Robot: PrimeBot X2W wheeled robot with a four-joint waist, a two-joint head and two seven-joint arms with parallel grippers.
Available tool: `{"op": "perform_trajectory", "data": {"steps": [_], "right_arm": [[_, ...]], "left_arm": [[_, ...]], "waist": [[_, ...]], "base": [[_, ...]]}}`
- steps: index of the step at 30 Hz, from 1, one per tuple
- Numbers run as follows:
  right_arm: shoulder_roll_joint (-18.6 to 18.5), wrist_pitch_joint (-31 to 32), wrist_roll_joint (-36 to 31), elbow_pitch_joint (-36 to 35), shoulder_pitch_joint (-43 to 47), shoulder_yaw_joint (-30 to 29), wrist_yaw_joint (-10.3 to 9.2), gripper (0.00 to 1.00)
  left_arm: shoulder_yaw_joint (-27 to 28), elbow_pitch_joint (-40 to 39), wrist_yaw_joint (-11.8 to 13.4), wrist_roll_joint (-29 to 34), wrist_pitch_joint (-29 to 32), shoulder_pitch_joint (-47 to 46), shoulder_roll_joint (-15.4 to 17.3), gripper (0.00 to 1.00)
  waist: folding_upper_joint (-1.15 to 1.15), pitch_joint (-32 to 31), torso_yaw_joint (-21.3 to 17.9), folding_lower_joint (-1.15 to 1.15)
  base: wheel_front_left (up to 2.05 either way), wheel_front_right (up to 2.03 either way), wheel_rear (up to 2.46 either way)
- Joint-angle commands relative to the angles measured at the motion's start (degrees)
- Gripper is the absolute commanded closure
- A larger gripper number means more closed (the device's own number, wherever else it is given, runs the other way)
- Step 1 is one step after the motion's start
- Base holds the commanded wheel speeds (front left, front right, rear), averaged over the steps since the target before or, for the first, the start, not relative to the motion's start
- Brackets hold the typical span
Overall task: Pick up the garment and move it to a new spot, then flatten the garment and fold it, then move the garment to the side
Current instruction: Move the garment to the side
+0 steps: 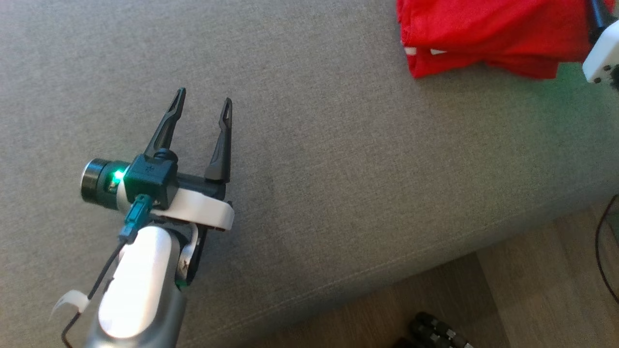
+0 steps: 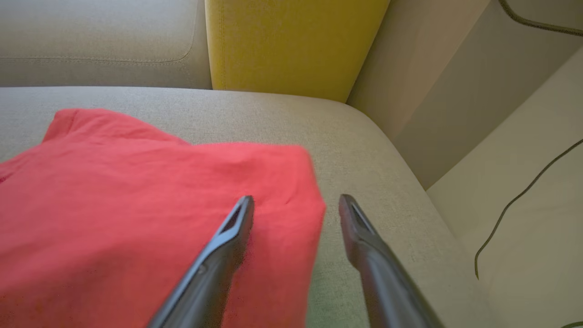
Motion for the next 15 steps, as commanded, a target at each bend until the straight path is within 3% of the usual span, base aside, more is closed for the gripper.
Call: {"op": "perform_trajectory", "data": {"steps": [1,10,15], "right_arm": [[-1.10,-1.02,-0.64,-0.68,-1.67,-0.22,-0.02,0.00],[-0.41,-2.50,-2.32,-0.45,-0.86,-0.64,-0.02,0.00],[1.84,-2.75,-1.68,-5.58,2.66,1.20,-0.02,0.00]], "left_arm": [[1.30,-1.58,0.36,-0.34,-0.29,-1.08,0.41,0.00],[1.84,-2.38,1.32,-3.05,-0.29,0.90,-0.74,0.00],[3.49,-3.54,2.21,-5.03,-0.29,4.00,-1.23,0.00]], "waist": [[0.00,-0.86,0.46,0.00],[0.00,-7.70,3.96,0.00],[0.00,-13.37,7.36,0.00]], "base": [[0.00,0.00,0.00],[0.00,0.00,0.00],[0.00,0.00,0.00]]}}
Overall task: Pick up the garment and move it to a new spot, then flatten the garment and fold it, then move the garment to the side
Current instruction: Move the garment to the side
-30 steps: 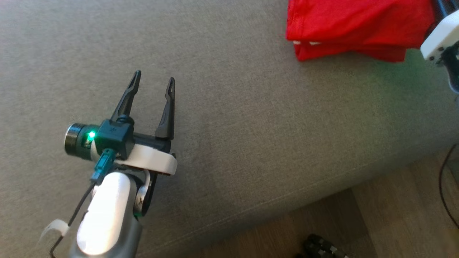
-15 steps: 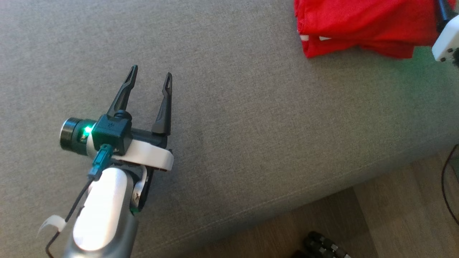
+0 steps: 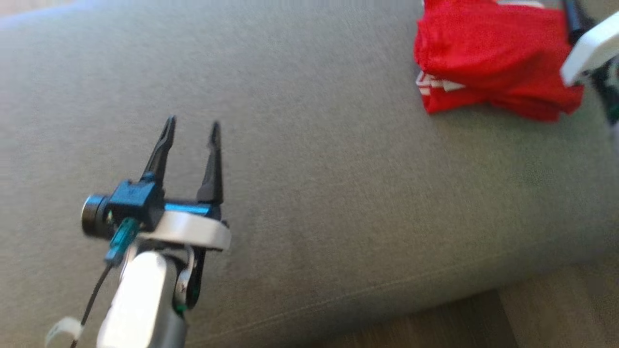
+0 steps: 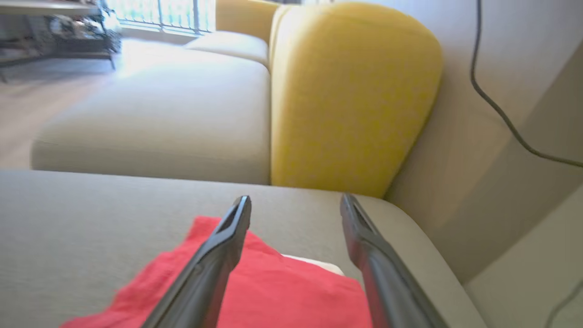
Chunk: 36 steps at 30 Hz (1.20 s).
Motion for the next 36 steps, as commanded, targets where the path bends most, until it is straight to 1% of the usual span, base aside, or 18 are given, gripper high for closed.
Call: {"op": "perform_trajectory", "data": {"steps": [1,7,11,15,17,18,20,24,28,31,34,36], "right_arm": [[0.66,-0.63,0.34,-2.09,1.33,0.78,-0.02,0.00],[3.43,-0.65,4.07,-14.13,11.60,2.43,-0.02,0.00],[5.34,-0.66,5.44,-21.84,19.80,2.34,-0.02,0.00],[7.90,-0.66,5.07,-29.62,28.10,-0.05,-0.02,0.00],[9.77,-0.66,4.46,-33.37,32.42,-1.99,-0.02,0.00],[11.62,-0.66,2.95,-37.19,36.59,-4.05,-0.02,0.00],[13.61,-0.66,1.68,-40.56,40.63,-6.52,-0.02,0.00],[16.31,-0.66,-0.08,-45.40,47.26,-10.31,-0.02,0.00],[17.13,-0.66,-2.69,-48.87,51.61,-10.73,-0.02,0.00],[17.25,-0.66,-2.48,-49.84,52.99,-10.84,-0.02,0.00],[17.30,-0.66,-0.52,-51.31,54.41,-10.81,-0.02,0.00],[17.30,-0.66,-0.19,-51.78,54.73,-10.79,-0.02,0.00]], "left_arm": [[2.13,-2.12,0.32,-0.29,-0.29,-0.29,0.22,0.00],[5.62,-3.96,1.46,-2.15,-0.29,5.01,-0.08,0.00],[7.40,-4.95,1.83,-2.83,-0.29,8.26,-0.22,0.00],[8.37,-5.39,1.76,-3.19,-0.29,11.01,-0.30,0.00],[8.91,-5.55,1.75,-3.45,-0.29,12.28,-0.33,0.00],[9.22,-6.00,1.51,-3.75,-0.29,13.41,-0.35,0.00],[9.09,-6.42,0.97,-4.68,-0.29,14.41,-0.37,0.00],[9.49,-8.14,-0.27,-6.91,-0.29,15.86,-0.38,0.00],[9.61,-8.76,-0.55,-7.37,-0.29,17.15,-0.38,0.00],[9.92,-9.04,-0.32,-7.14,-0.29,17.60,-0.38,0.00],[10.43,-9.64,0.20,-6.06,-0.29,18.17,-0.38,0.00],[10.85,-9.87,1.12,-5.60,-0.29,18.29,-0.38,0.00]], "waist": [[0.00,-3.71,3.14,0.01],[0.00,-9.43,7.14,0.01],[0.00,-12.39,9.15,0.01],[0.00,-14.68,10.70,0.01],[0.00,-15.71,11.33,0.01],[0.00,-16.26,11.82,0.01],[0.00,-16.67,12.20,0.01],[0.00,-17.04,12.46,0.01],[0.00,-17.23,12.15,0.01],[0.00,-17.26,11.83,0.01],[0.00,-17.21,11.29,0.01],[0.00,-17.12,11.04,0.01]], "base": [[0.00,0.00,0.00],[0.00,0.00,0.00],[0.00,0.00,0.00],[0.00,0.00,0.00],[0.00,0.00,0.00],[0.00,0.00,0.00],[0.00,0.00,0.00],[0.00,0.00,0.00],[0.00,0.00,0.00],[0.00,0.00,0.00],[0.00,0.00,0.00],[0.00,0.00,0.00]]}}
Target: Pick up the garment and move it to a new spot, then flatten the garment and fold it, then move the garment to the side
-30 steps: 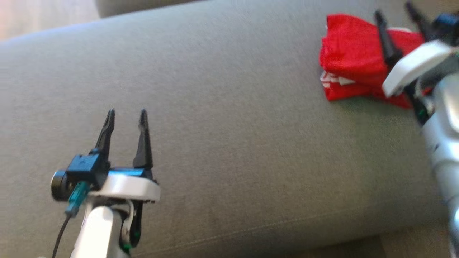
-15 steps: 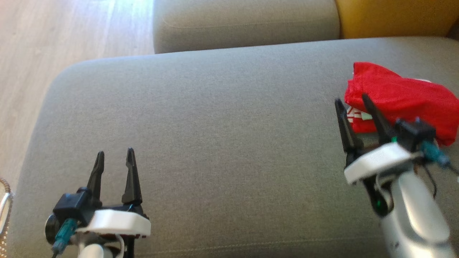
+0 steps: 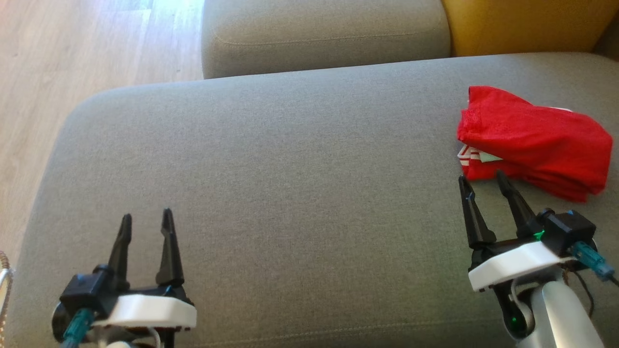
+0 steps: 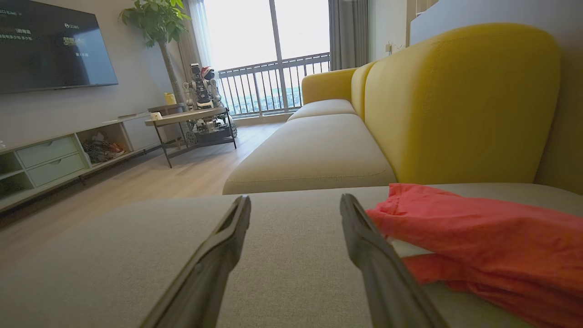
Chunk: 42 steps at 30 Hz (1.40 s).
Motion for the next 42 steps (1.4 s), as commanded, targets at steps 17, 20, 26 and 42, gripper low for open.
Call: {"op": "perform_trajectory", "data": {"steps": [17,20,26,42], "right_arm": [[0.18,-0.52,1.59,-3.34,-0.81,0.71,-0.02,0.00],[0.18,-0.52,1.83,-3.25,-0.66,0.88,-0.02,0.00],[0.18,-0.52,2.63,-2.30,-0.65,0.68,-0.02,0.00],[0.18,-0.52,2.70,-2.21,-0.79,0.89,-0.02,0.00]], "left_arm": [[2.95,-4.71,0.12,-0.33,-0.29,-0.64,0.06,0.00],[2.99,-4.68,0.02,-0.29,-0.29,-0.55,0.06,0.00],[3.02,-5.41,-0.28,-1.54,-0.29,-0.68,0.06,0.00],[3.60,-5.18,-0.75,-3.07,-0.29,-0.63,0.06,0.00]], "waist": [[0.00,0.08,-1.04,0.01],[0.00,0.11,-1.16,0.01],[0.00,0.19,-1.20,0.01],[0.00,0.06,-1.02,0.01]], "base": [[0.00,0.00,0.00],[0.00,0.00,0.00],[0.00,0.00,0.00],[0.00,0.00,0.00]]}}
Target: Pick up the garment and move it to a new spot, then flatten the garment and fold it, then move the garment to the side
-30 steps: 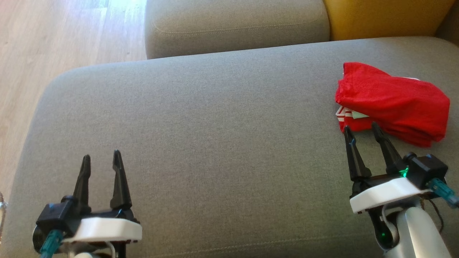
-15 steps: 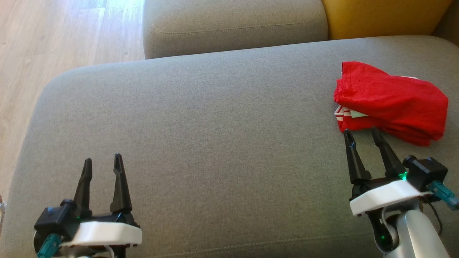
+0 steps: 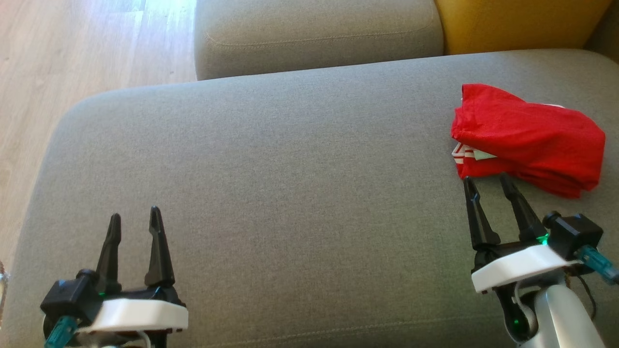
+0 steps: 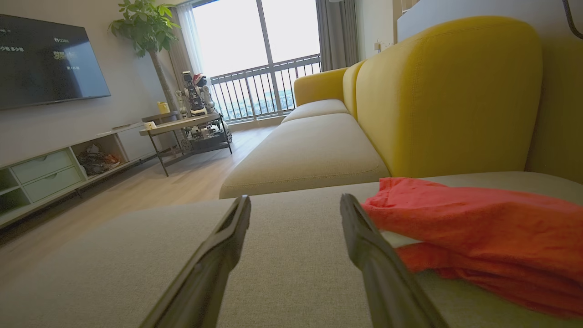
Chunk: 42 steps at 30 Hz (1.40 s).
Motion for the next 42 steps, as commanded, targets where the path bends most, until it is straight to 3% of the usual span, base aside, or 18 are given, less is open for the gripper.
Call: {"op": "perform_trajectory", "data": {"steps": [1,25,26,30,42], "right_arm": [[0.11,-0.52,0.24,-1.75,-1.53,1.41,-0.02,0.00],[0.12,-0.52,0.03,-1.38,-1.77,1.50,-0.02,0.00],[0.00,0.00,0.01,0.30,0.00,0.10,0.00,1.00],[0.04,0.19,0.14,3.74,1.64,0.28,0.00,1.00],[0.05,2.39,8.34,3.34,1.48,-0.23,0.00,1.00]], "left_arm": [[2.05,-1.89,-0.01,-0.31,-0.29,-2.06,0.05,0.00],[2.79,-1.08,0.10,-1.14,-0.29,-2.04,0.05,0.00],[0.83,0.62,0.03,-0.66,0.01,0.00,0.00,1.00],[0.54,4.34,0.02,-0.91,0.08,1.31,-0.16,1.00],[0.93,5.53,-0.91,-9.26,1.77,-0.13,0.33,1.00]], "waist": [[0.00,-0.03,0.03,0.00],[0.00,-0.42,0.27,0.00],[0.00,-0.43,0.27,0.00],[0.00,-0.44,0.28,0.00],[0.00,-0.21,0.31,0.00]], "base": [[0.00,0.00,0.00],[0.00,0.00,0.00],[0.00,0.00,0.00],[0.00,0.00,0.00],[0.00,0.00,0.00]]}}
